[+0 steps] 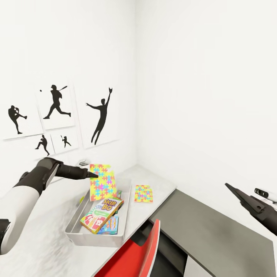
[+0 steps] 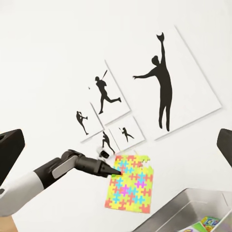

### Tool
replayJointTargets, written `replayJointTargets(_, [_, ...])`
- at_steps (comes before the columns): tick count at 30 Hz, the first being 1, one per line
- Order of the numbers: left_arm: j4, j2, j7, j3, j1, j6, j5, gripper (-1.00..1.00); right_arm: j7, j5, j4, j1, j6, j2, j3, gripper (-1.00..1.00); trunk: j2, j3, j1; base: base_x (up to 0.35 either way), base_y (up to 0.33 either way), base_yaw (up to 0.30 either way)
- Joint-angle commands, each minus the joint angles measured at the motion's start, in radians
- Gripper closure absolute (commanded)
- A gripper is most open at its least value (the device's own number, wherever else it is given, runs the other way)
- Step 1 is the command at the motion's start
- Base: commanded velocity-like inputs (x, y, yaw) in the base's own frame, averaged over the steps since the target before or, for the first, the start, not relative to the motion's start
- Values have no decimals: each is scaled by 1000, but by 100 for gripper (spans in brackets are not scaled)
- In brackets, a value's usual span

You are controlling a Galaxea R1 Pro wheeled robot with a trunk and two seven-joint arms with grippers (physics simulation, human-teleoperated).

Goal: Put all the toys in the child's room - the three board games (two on the bed and one on the table), the two jigsaw puzzles on the table, and the tennis ball on the table - inside the toy box on the table in the child's room.

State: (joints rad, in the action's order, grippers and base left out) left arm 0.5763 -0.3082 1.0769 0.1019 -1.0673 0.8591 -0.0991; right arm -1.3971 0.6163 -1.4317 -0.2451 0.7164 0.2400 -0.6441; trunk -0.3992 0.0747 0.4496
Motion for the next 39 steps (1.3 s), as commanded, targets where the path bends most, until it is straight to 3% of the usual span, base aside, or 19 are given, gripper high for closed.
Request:
replayJointTargets(1, [0, 0, 6, 1, 0, 5, -23, 100, -3, 4, 0, 0, 10, 2, -1, -100, -1, -1, 0, 0, 0, 0])
replayJointTargets(9, [-1, 13, 0, 2, 0, 5, -50, 100, -2, 2, -8, 0, 24, 13, 1, -100, -1, -12, 0, 0, 0, 0])
replayJointTargets(15, [-1, 34, -40, 2, 0, 6, -54, 100, 1, -4, -94, 0, 172, 12, 0, -100, -1, -21, 0, 0, 0, 8])
replayJointTargets(19, [-1, 40, -50, 2, 0, 6, -54, 100, 2, -5, -126, -1, 230, 11, -3, -100, -1, -28, 0, 0, 0, 47])
replayJointTargets(39, [0, 49, -55, 2, 0, 6, -54, 100, 5, -7, -136, 0, 242, 11, 0, -100, -1, -60, 0, 0, 0, 62])
